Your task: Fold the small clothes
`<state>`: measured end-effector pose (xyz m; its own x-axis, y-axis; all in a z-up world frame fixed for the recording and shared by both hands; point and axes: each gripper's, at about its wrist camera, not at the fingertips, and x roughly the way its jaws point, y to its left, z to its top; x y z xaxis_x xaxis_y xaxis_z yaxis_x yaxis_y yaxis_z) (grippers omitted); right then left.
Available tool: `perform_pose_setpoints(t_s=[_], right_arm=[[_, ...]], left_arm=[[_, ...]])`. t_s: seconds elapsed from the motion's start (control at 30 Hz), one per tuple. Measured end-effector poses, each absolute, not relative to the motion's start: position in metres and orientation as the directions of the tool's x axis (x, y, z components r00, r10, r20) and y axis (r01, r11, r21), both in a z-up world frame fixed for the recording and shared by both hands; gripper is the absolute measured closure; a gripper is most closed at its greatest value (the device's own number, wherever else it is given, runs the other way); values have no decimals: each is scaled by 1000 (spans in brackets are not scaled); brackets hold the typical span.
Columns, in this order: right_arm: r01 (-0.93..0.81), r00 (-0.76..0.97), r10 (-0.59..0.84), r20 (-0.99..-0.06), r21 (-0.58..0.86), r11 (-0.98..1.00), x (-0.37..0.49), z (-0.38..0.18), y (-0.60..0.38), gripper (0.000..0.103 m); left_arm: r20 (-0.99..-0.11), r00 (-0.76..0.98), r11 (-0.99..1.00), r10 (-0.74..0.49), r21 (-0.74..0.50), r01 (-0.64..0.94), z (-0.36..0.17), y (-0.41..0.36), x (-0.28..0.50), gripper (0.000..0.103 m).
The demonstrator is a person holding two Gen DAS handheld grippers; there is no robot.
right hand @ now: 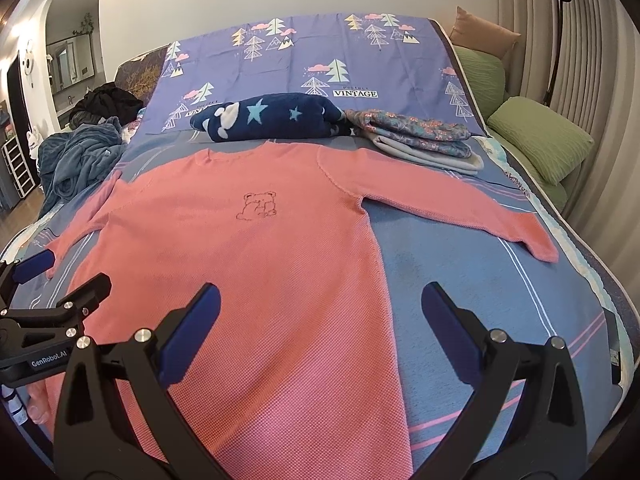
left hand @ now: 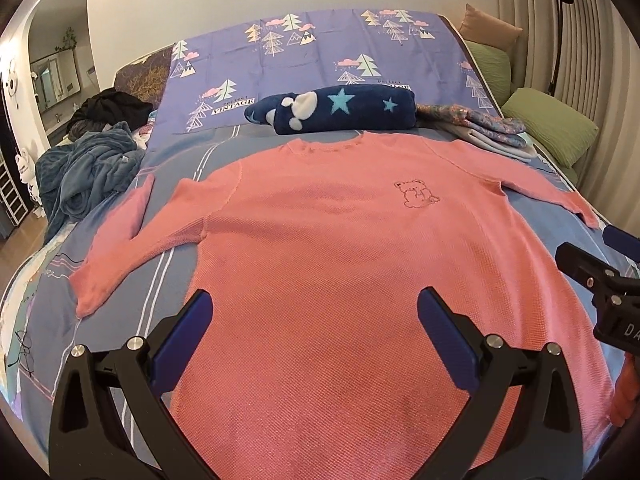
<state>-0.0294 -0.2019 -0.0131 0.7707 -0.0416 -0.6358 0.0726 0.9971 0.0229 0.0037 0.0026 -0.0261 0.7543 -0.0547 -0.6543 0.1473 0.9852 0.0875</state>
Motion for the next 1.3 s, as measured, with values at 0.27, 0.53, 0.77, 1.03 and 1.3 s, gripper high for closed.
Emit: perform_pose_setpoints(t_s=[0.27, 0.53, 0.77, 1.03, 1.3], right_arm=[[64, 776, -40, -630, 16, 998, -29, -12, -199, 2], [59, 776, -38, -630, 13, 998, -28, -10, -196, 2], [52, 776, -36, -630, 8, 999, -27, -8, -191, 2], [56, 775, -37, -631, 10, 998, -27, -7, -189, 2], [32, 774, -25, -633, 1, 999, -27, -8, -176, 2]], left_arm=[[-642, 764, 986, -62, 80, 147, -26, 7, 4, 1], [-649, 753, 985, -107, 33, 168, -26, 13, 2, 1], [-648, 754, 985, -106, 36, 169, -25, 13, 1, 1], [-648, 755, 985, -102, 37, 166, -26, 15, 1, 1], [-652, 754, 989, -81, 40, 141, -30, 22, 1, 1]])
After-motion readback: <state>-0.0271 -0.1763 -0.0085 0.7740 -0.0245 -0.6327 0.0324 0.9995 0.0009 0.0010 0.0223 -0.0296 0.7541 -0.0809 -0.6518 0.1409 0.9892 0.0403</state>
